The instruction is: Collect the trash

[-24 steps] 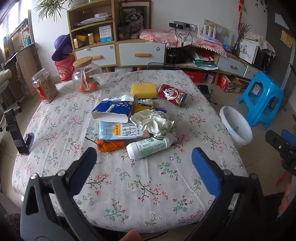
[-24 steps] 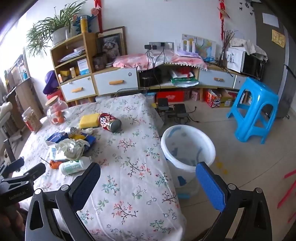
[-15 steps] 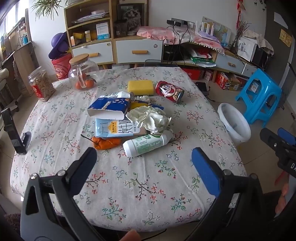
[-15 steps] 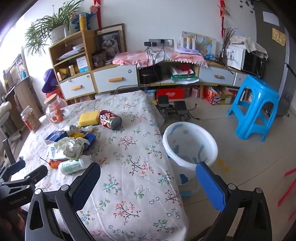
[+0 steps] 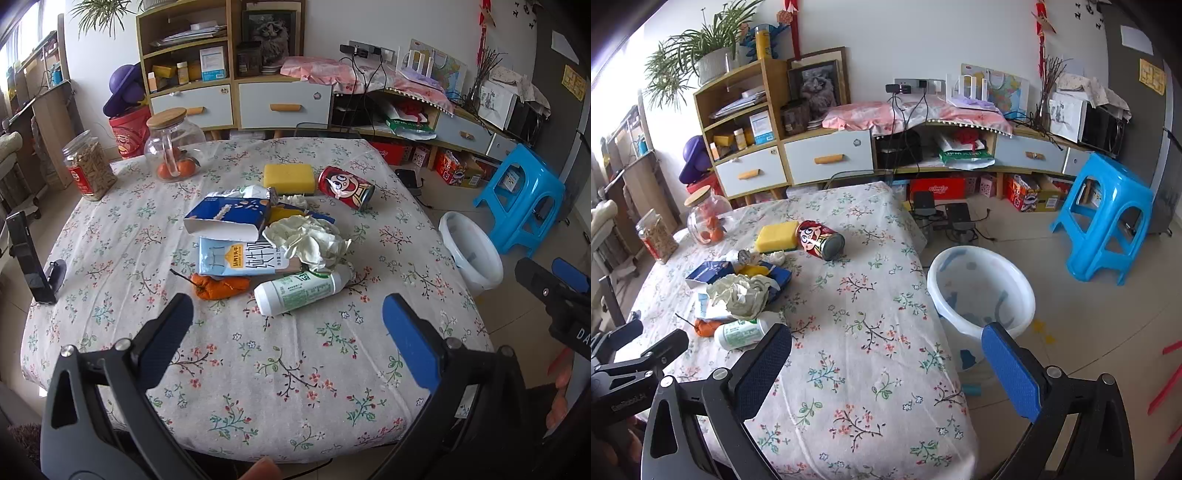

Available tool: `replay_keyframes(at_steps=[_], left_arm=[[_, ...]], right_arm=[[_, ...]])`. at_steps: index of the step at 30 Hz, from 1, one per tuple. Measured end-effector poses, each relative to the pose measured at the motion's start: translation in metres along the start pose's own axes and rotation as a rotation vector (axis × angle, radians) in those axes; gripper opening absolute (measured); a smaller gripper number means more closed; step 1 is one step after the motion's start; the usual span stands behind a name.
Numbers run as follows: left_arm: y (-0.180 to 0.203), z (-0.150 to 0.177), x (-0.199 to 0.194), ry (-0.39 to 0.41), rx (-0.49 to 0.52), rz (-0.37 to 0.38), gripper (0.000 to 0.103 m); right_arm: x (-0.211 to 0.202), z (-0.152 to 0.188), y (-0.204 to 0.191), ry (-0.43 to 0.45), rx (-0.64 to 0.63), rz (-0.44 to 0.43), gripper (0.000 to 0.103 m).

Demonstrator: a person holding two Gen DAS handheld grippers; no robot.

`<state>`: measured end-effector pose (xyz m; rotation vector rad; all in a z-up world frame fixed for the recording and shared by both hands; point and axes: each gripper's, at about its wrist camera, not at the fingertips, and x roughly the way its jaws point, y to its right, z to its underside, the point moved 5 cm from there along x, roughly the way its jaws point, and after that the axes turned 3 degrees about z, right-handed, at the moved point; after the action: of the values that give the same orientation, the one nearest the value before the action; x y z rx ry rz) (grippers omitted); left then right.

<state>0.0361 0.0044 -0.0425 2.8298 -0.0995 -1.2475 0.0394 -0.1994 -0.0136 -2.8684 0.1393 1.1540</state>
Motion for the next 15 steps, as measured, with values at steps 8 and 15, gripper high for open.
replay_keyframes(at_steps=[8, 15], left_arm=[[-0.0010, -0.0014, 0.0000, -0.004, -0.003, 0.000, 0.102], [-0.0014, -0.0013, 0.0009, -0.001, -0.002, -0.005, 0.102]], right_arm=[[0.0058, 0.0000, 0.0018, -0.024, -0.006, 0.025, 0.103], [0.0057, -0.0002, 0.0022, -0.020, -0.005, 0.027, 0.103]])
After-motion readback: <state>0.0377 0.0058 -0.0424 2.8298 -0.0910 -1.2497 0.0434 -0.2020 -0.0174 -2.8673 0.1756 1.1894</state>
